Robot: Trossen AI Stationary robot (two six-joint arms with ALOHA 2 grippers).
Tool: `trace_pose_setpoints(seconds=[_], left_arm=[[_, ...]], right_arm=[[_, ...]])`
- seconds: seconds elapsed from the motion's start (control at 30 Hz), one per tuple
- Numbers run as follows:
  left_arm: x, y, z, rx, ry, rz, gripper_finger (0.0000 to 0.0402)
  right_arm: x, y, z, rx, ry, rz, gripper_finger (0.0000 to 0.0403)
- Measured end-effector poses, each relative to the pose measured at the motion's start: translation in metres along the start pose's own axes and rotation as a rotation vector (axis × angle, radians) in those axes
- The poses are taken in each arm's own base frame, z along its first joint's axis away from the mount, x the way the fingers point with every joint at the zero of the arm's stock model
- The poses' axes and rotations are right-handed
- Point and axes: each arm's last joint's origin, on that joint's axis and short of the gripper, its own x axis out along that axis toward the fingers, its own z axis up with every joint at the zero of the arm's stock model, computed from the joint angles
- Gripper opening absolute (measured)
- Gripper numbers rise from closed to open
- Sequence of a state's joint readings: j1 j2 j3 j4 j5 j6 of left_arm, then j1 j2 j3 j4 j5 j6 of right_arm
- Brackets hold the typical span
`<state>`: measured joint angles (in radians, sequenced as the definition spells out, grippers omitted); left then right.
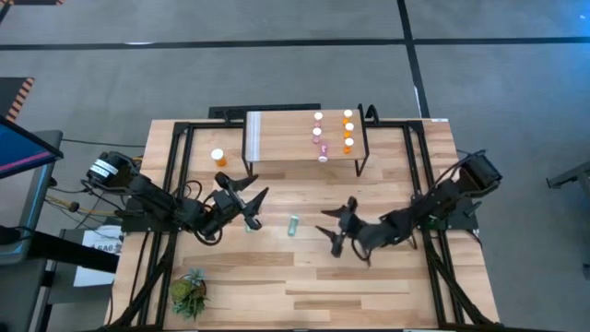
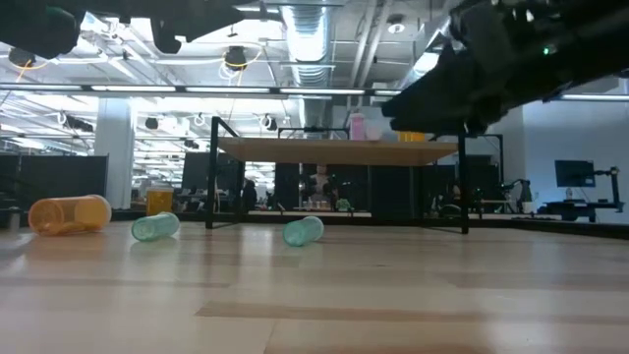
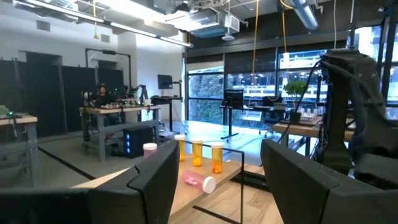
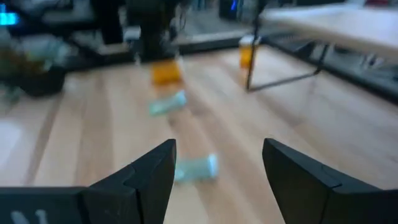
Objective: Pick and place medicine bottles onto shelf by color
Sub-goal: Put the pink pill bottle on the shelf
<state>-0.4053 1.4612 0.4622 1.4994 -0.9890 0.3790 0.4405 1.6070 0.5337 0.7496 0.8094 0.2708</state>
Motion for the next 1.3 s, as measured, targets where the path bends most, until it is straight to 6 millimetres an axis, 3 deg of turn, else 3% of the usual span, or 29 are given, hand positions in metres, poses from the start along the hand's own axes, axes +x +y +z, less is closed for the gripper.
trace_pose_setpoints(seconds=[0.23, 0.33, 0.57, 0.8, 1.3], left_arm=[[0.000, 0.000, -0.001, -0.001, 0.002, -0.007, 0.0217], [0.001, 0.000, -0.001, 0.007, 0.003, -0.002, 0.0217], [0.001, 0.000, -0.002, 0.013, 0.012, 0.002, 0.0217], [0.001, 0.000, -0.002, 0.003, 0.012, 0.002, 0.0217], [0.001, 0.000, -0.002, 0.002, 0.013, 0.002, 0.0217]], right_arm=[[0.004, -0.039, 0.009, 0.091, -0.219, -0.133, 0.0260], [0.012, -0.034, 0.024, -0.002, -0.245, -0.163, 0.0260], [0.031, -0.024, 0.049, -0.248, -0.130, -0.454, 0.0260], [0.045, -0.040, 0.050, -0.109, -0.118, -0.534, 0.0260], [0.061, -0.073, 0.050, -0.008, -0.110, -0.645, 0.0260]])
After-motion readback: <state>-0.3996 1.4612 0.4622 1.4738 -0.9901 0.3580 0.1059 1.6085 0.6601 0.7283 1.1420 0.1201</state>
